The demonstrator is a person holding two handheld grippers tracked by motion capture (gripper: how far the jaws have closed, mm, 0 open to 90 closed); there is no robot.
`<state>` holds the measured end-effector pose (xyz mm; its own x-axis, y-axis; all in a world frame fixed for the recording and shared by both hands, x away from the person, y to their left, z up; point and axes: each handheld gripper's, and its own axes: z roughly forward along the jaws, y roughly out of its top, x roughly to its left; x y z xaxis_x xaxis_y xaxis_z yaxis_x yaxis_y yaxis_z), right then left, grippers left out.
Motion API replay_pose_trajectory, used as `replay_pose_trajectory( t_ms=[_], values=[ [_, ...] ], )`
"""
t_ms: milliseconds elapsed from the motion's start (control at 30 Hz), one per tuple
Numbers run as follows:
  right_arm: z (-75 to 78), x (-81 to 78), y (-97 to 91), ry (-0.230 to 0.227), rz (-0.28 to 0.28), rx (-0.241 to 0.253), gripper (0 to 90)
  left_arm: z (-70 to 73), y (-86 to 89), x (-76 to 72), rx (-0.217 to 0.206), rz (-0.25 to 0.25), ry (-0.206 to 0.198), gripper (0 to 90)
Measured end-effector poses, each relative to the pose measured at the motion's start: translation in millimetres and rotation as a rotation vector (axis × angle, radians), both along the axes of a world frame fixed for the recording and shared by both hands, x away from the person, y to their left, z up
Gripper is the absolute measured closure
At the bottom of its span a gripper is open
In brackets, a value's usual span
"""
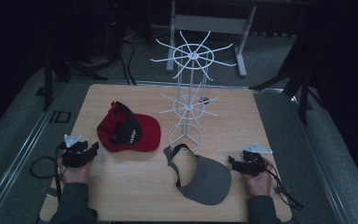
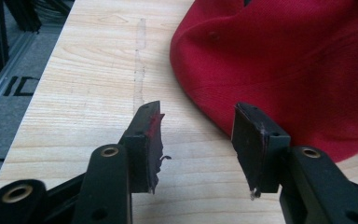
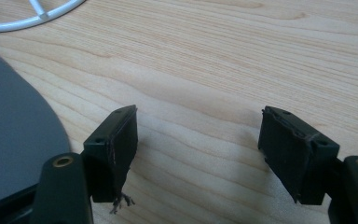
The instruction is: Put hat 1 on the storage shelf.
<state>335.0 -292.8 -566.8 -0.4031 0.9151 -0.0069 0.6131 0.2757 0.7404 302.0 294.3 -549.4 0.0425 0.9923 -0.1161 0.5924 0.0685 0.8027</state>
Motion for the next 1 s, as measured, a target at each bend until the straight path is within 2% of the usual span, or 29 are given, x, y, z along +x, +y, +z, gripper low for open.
replay_pose_trajectory(
  t_ms=[167,233,267,500,700,1000],
  values=[
    [0.0,0.1,0.1,0.000,-0.001,-0.001,28.0,4.1,-1.8,-4.1,-0.016,-0.029,-0.034,56.5],
    [0.0,0.0,0.2,0.001,-0.001,0.000,28.0,6.3,-0.9,-5.8,-0.049,-0.055,-0.041,58.0],
    [0.0,0.0,0.2,0.000,-0.001,-0.001,28.0,8.3,-1.1,-6.7,-0.053,-0.066,-0.041,59.4],
    [0.0,0.0,0.3,0.001,-0.003,0.000,28.0,26.8,-9.9,-11.7,-0.057,-0.146,-0.068,73.0],
    [0.0,0.0,0.3,0.000,-0.002,-0.001,27.9,39.2,-18.8,-15.8,-0.055,-0.205,-0.075,89.8],
    [0.0,0.0,0.3,0.001,-0.002,-0.001,27.8,50.7,-34.1,-21.4,-0.039,-0.280,-0.091,90.0]
  ],
)
